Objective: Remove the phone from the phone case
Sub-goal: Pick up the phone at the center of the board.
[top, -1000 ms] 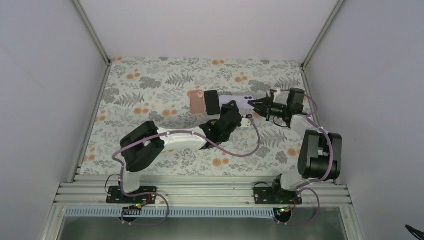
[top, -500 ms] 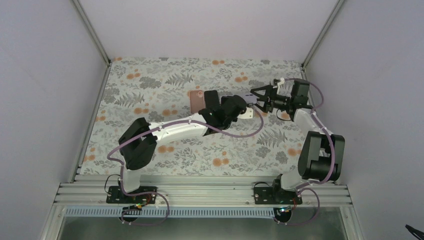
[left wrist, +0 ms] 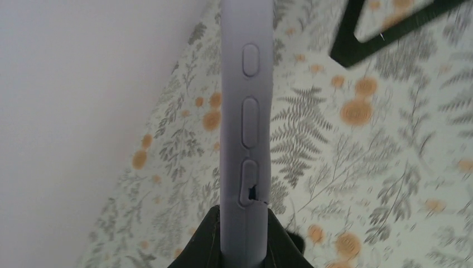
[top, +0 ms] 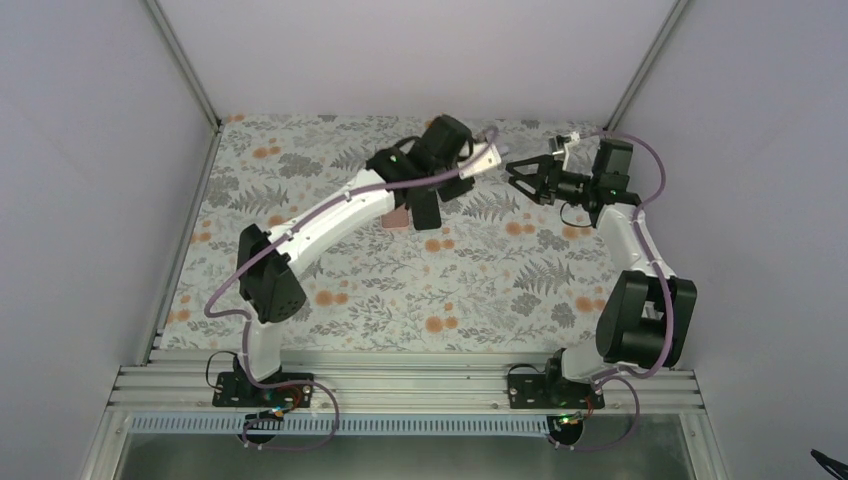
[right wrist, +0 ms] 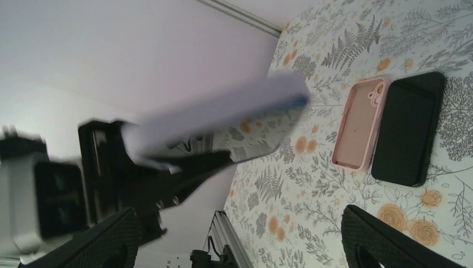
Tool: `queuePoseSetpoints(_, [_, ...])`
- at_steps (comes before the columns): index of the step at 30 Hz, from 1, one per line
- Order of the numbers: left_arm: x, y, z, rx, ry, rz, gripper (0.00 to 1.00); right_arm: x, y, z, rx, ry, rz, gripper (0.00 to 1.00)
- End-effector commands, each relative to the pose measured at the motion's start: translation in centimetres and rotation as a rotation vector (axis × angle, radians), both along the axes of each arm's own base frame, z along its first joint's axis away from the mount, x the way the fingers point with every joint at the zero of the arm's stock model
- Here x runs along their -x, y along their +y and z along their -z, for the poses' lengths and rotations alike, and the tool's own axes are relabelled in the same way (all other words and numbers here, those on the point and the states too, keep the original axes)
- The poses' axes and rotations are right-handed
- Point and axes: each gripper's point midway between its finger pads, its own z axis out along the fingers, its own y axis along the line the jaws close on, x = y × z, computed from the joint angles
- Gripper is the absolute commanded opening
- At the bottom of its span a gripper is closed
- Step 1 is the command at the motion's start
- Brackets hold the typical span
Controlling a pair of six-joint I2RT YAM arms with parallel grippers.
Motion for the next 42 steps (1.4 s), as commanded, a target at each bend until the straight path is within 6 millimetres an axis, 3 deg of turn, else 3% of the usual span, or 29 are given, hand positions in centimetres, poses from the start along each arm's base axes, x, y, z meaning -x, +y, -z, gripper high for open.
queuePoseSetpoints(1, [0.1, -0.2, -5.0, 0.283, 0.186, -0.007, 0.02, 0.7, -0.1, -3.4, 0.023, -0.153, -0.024, 0.85])
queuePoseSetpoints(5, [1.2, -0.4, -8.2, 0.413, 0.241, 0.050, 0.02, 0.9, -0.1, -6.2, 0.057, -0.295, -0.018, 0.88])
queuePoseSetpoints(10, [5.0, -1.3, -12.3, 0.554, 0.329, 0.227, 0.02, 1.1, -0.1, -9.6, 0.085, -0.456, 0.017, 0.87])
queuePoseSetpoints(12, [5.6, -0.9, -13.9, 0.605, 0.333, 0.254, 0.02, 1.2, 0.0, -10.5, 0.075, -0.479, 0.014, 0.87])
queuePoseSetpoints(19, [6.3, 1.4, -17.8, 0.788, 0.449, 0.356, 0.02, 2.1, 0.5, -15.5, 0.070, -0.634, -0.073, 0.86])
queuePoseSetpoints(22, [6.1, 2.7, -19.0, 0.865, 0.510, 0.390, 0.02, 2.2, 0.6, -16.6, 0.074, -0.662, -0.071, 0.86])
queuePoseSetpoints(27, [6.1, 3.7, -19.6, 0.952, 0.616, 0.427, 0.02, 2.6, 2.0, -17.7, 0.038, -0.663, -0.084, 0.82])
queuePoseSetpoints(33, [7.1, 4.0, -20.3, 1.016, 0.704, 0.523, 0.02, 3.5, 5.3, -18.9, -0.016, -0.658, -0.126, 0.75])
queuePoseSetpoints(42, [7.9, 4.1, -19.9, 1.044, 0.758, 0.554, 0.02, 3.9, 7.2, -18.9, -0.098, -0.587, -0.137, 0.55])
